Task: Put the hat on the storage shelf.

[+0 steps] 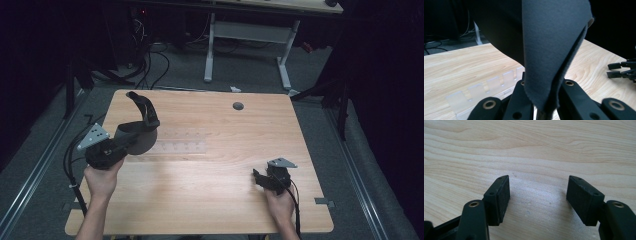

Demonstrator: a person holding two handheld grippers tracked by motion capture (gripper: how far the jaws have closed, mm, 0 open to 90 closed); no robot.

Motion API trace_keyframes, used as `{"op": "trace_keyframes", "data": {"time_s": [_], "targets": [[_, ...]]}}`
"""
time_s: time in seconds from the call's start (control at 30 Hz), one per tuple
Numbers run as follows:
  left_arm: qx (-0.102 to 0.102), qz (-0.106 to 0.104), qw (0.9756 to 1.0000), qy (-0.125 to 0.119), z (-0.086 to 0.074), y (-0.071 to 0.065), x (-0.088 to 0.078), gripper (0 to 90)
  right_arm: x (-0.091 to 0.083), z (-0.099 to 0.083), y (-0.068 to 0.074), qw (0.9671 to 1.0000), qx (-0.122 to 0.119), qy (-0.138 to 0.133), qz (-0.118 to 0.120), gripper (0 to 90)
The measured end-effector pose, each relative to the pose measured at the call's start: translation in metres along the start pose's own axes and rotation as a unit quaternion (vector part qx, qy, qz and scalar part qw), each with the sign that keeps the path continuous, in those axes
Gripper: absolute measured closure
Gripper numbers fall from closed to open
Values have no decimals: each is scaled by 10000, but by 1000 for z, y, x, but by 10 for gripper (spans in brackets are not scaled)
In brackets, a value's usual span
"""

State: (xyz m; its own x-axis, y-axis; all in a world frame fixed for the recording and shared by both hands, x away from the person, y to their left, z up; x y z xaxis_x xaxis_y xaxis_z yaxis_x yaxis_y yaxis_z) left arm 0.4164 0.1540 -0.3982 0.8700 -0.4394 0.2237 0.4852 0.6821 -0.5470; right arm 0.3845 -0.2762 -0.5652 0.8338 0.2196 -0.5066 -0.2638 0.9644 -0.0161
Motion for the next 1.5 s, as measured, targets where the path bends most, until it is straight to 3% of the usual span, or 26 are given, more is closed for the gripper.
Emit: {"op": "trace_keyframes", "data": {"time_s": [0.37, 0.73, 1.23, 1.5], "targets": [[110, 230, 9997, -57, 7, 16, -1, 860, 0, 0, 0, 10000, -3, -1, -2, 357], [69, 402, 9990, -160, 15, 31, -6, 860, 0, 0, 0, 10000, 0, 1, -5, 357], [159, 615, 9978, -210, 20, 44, -3, 860, 0, 0, 1, 10000, -4, 8, 5, 357], [160, 769, 9963, -362, 26, 55, 3, 860, 0, 0, 1, 10000, -19, 7, 25, 353]]}}
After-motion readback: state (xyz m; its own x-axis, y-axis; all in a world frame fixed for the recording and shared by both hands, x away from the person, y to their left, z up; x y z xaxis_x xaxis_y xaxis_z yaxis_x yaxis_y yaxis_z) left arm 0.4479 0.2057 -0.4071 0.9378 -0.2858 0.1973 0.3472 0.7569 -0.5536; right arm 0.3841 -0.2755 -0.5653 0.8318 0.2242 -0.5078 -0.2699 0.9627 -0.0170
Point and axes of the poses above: each handheld gripper's, and its own axes: x roughly forward along the jaws, z roughly out of its top, y roughly to its left, the point moved 5 cm from there along x, roughly forward along the jaws, and after that the axes turned 13 degrees about -y, right-handed, at the moved point
